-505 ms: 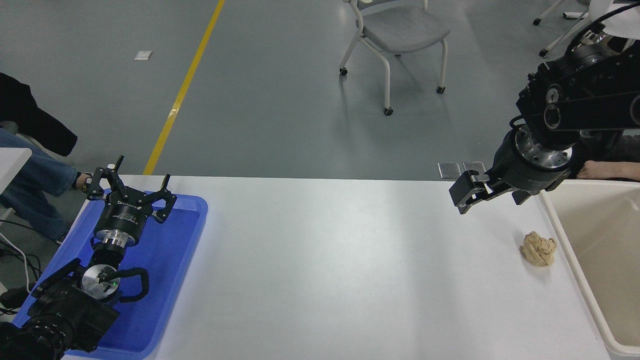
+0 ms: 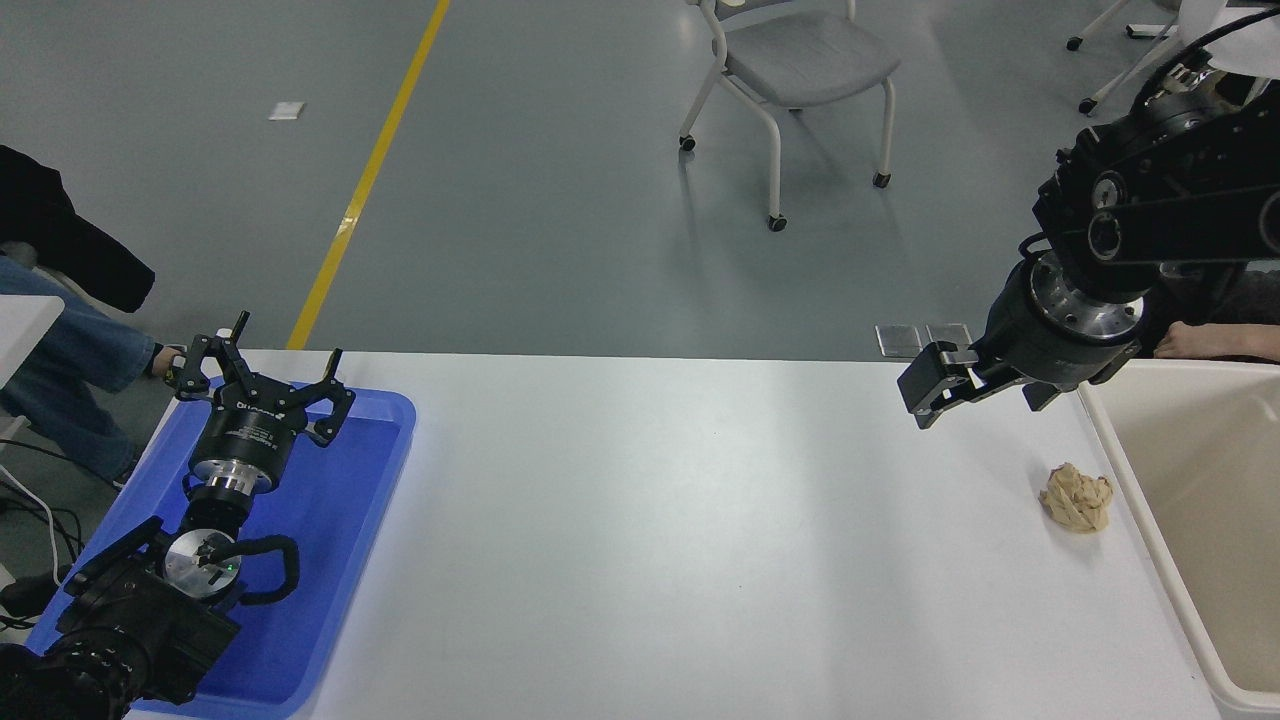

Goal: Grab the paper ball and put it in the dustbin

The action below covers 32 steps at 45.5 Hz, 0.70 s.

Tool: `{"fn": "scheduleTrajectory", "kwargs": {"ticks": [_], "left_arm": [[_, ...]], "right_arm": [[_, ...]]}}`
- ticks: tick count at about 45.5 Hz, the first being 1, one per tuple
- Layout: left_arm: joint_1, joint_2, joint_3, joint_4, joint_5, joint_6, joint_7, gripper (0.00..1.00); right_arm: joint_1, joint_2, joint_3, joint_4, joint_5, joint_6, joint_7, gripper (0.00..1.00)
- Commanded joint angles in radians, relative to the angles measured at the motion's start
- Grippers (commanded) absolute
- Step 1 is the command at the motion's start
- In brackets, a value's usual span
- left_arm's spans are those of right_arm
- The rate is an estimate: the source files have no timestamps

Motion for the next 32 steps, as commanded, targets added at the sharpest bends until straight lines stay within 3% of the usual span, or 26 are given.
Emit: {"fn": "scheduleTrajectory", "kwargs": {"ticks": [1, 21, 32], "left_arm": [[0.0, 0.0, -0.001, 0.002, 0.0, 0.0, 0.0, 1.0], [0.0, 0.0, 0.001, -0.001, 0.0, 0.0, 0.0, 1.0], [-0.002, 0.0, -0.001, 0.002, 0.0, 0.0, 0.0, 1.0]], "right_arm": [[0.001, 0.001, 0.006, 0.0, 0.001, -0.001, 0.0, 1.0], [-0.008, -0.108, -0.006, 0.008, -0.019, 0.007, 0.0, 1.0], [-0.107, -0.191, -0.003, -0.049, -0.163, -0.039, 0.0, 1.0]]}}
